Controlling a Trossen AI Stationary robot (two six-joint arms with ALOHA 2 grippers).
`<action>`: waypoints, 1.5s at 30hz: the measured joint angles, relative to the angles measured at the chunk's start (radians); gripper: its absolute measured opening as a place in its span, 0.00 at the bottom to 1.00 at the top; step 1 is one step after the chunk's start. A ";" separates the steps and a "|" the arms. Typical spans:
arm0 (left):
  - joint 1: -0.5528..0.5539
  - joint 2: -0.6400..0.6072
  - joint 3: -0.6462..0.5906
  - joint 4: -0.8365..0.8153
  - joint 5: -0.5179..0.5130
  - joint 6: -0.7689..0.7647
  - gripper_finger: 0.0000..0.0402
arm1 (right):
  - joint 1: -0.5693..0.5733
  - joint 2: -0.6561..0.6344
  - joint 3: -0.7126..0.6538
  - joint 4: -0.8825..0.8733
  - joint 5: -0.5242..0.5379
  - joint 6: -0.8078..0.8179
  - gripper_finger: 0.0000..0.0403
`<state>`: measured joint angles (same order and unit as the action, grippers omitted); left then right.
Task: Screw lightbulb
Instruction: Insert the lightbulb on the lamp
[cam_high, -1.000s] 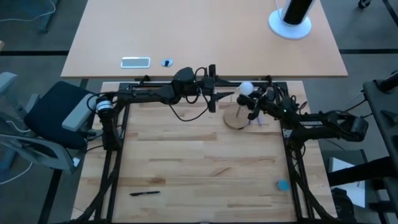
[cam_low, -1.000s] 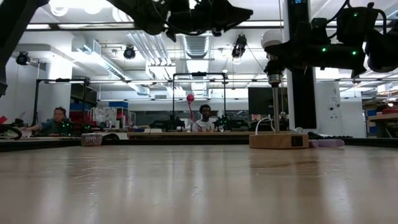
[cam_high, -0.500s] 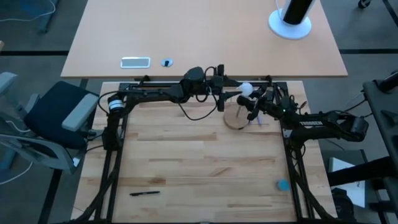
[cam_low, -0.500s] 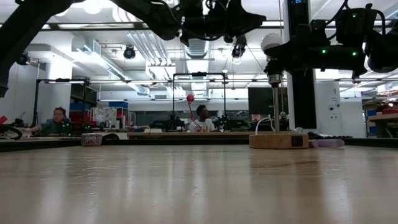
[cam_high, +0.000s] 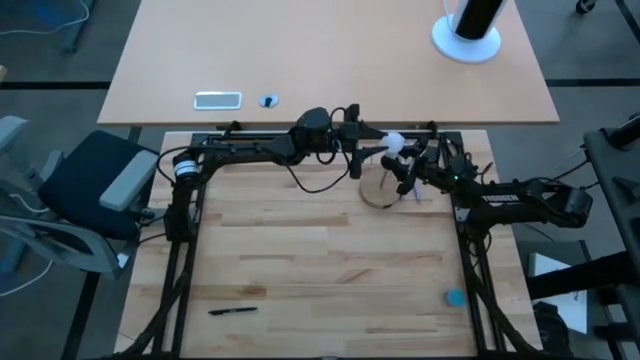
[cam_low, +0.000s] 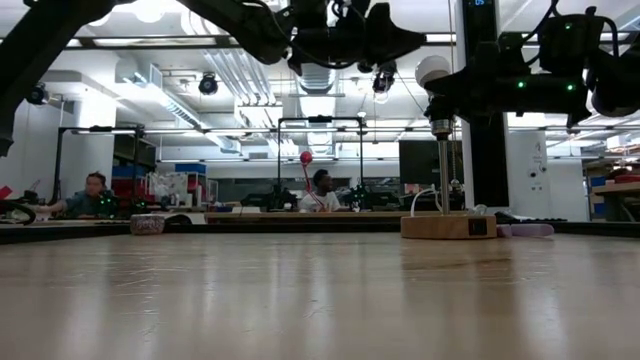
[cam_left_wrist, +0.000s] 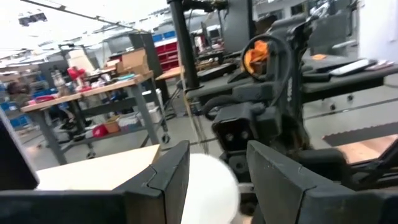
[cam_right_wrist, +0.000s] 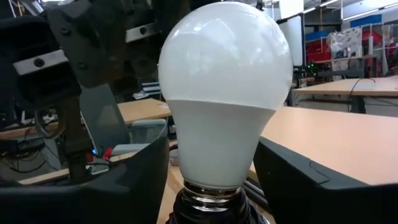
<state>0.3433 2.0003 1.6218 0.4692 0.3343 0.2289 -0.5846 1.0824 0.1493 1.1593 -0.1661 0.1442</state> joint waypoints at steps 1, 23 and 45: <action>0.001 0.000 0.000 -0.005 -0.001 0.002 0.38 | 0.000 0.000 0.000 0.000 0.000 -0.006 0.54; 0.005 -0.011 0.165 -0.286 0.074 -0.112 0.15 | 0.011 -0.001 -0.002 -0.014 -0.018 -0.148 0.36; 0.022 -0.011 0.124 -0.338 -0.007 -0.027 0.00 | 0.011 -0.001 -0.002 -0.022 -0.017 -0.147 0.38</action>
<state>0.3649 1.9892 1.7462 0.1314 0.3269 0.2017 -0.5739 1.0817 0.1471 1.1377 -0.1832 -0.0025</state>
